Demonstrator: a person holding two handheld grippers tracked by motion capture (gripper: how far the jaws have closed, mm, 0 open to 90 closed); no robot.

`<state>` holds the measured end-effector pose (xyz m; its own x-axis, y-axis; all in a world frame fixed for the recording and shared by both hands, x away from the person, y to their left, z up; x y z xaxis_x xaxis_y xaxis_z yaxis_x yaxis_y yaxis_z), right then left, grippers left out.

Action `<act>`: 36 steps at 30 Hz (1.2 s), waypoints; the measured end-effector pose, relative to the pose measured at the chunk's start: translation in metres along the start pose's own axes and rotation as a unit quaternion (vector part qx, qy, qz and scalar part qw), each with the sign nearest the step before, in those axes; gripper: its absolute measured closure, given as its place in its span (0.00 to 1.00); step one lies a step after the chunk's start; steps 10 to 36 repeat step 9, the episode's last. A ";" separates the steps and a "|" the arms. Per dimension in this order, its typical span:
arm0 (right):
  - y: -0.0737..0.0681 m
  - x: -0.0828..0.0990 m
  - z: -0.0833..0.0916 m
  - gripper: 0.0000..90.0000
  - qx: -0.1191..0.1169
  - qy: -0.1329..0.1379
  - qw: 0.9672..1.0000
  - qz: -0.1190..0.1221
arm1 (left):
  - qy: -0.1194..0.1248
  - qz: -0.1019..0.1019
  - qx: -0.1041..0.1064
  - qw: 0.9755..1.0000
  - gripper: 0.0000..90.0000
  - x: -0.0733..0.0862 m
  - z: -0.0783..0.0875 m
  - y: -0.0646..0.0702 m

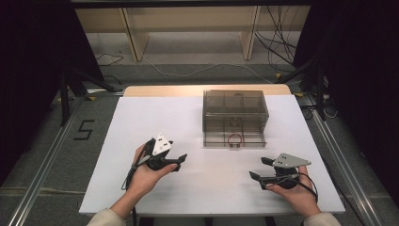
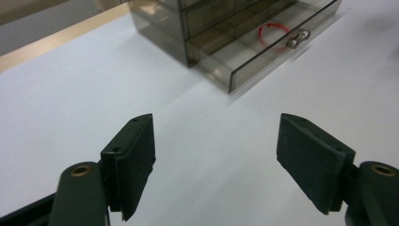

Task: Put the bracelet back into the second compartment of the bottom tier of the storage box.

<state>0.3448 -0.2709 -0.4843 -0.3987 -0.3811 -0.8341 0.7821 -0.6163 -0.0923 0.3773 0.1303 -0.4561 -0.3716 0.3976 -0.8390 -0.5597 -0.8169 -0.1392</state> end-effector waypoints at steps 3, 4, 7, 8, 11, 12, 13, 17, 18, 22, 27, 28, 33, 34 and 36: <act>0.000 0.000 0.000 0.30 0.000 -0.001 1.000 0.001 | -0.003 0.008 -0.009 1.000 0.32 0.012 0.009 -0.006; 0.000 0.000 0.000 0.30 0.000 0.000 1.000 0.000 | -0.004 0.010 -0.009 1.000 0.32 0.016 0.011 -0.007; 0.000 0.000 0.000 0.30 -0.001 0.000 1.000 0.001 | -0.007 0.012 -0.010 1.000 0.32 0.023 0.016 -0.008; 0.001 0.000 0.000 0.30 -0.002 0.002 1.000 0.002 | -0.008 0.014 -0.009 1.000 0.32 0.025 0.017 -0.007; 0.001 0.000 0.000 0.30 -0.002 0.002 1.000 0.002 | -0.010 0.011 -0.006 1.000 0.32 0.025 0.017 -0.006; 0.001 0.000 0.000 0.30 -0.002 0.002 1.000 0.002 | -0.010 0.011 -0.006 1.000 0.32 0.025 0.017 -0.006; 0.001 0.000 0.000 0.30 -0.002 0.002 1.000 0.002 | -0.010 0.011 -0.006 1.000 0.32 0.025 0.017 -0.006; 0.001 0.000 0.000 0.30 -0.002 0.002 1.000 0.002 | -0.010 0.011 -0.006 1.000 0.32 0.025 0.017 -0.006; 0.001 0.000 0.000 0.30 -0.002 0.002 1.000 0.002 | -0.010 0.011 -0.006 1.000 0.32 0.025 0.017 -0.006; 0.001 0.000 0.000 0.30 -0.002 0.002 1.000 0.002 | -0.010 0.011 -0.006 1.000 0.32 0.025 0.017 -0.006; 0.001 0.000 0.000 0.30 -0.002 0.002 1.000 0.002 | -0.010 0.011 -0.006 1.000 0.32 0.025 0.017 -0.006; 0.001 0.000 0.000 0.30 -0.002 0.002 1.000 0.002 | -0.010 0.011 -0.006 1.000 0.32 0.025 0.017 -0.006; 0.001 0.000 0.000 0.30 -0.002 0.002 1.000 0.002 | -0.010 0.011 -0.006 1.000 0.32 0.025 0.017 -0.006; 0.001 0.000 0.000 0.30 -0.002 0.002 1.000 0.002 | -0.010 0.011 -0.006 1.000 0.32 0.025 0.017 -0.006; 0.001 0.000 0.000 0.30 -0.002 0.002 1.000 0.002 | -0.010 0.011 -0.006 1.000 0.32 0.025 0.017 -0.006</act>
Point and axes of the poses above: each handheld gripper's, and its own axes: z roughly backward along the jaws, x roughly out of its underside, y roughly to its right, the point moved 1 cm from there along -z, roughly forward along the jaws, and after that the axes turned 8 degrees about -x, right-handed, at the moved point
